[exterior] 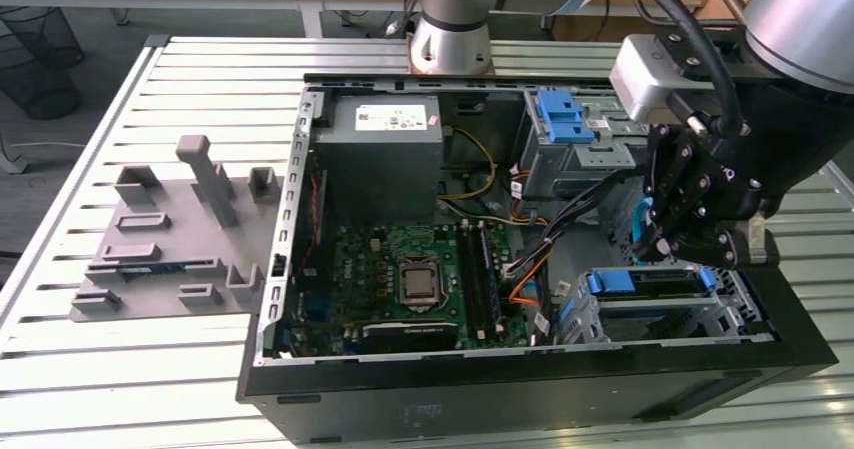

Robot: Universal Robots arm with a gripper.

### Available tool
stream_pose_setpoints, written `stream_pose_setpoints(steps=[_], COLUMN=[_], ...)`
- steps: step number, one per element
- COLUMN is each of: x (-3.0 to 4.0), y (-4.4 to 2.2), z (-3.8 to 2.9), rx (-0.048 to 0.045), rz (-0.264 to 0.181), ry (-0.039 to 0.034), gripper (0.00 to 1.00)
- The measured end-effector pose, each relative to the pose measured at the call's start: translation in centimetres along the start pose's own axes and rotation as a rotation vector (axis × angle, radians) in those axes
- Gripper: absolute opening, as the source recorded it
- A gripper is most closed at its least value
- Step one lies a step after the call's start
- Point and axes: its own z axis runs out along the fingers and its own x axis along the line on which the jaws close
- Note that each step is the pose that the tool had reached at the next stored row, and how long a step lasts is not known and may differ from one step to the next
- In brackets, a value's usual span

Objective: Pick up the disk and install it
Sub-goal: 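Insert the first disk wire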

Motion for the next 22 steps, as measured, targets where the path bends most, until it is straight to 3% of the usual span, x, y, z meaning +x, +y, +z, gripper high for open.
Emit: stream_pose_setpoints(steps=[13, 22], x=[-0.09, -0.46], y=[-2.48, -3.44], z=[0.02, 0.08], rx=[0.0000, 0.0000], rz=[0.000, 0.001], ry=[-0.0001, -0.0001], gripper=[0.11, 0.11])
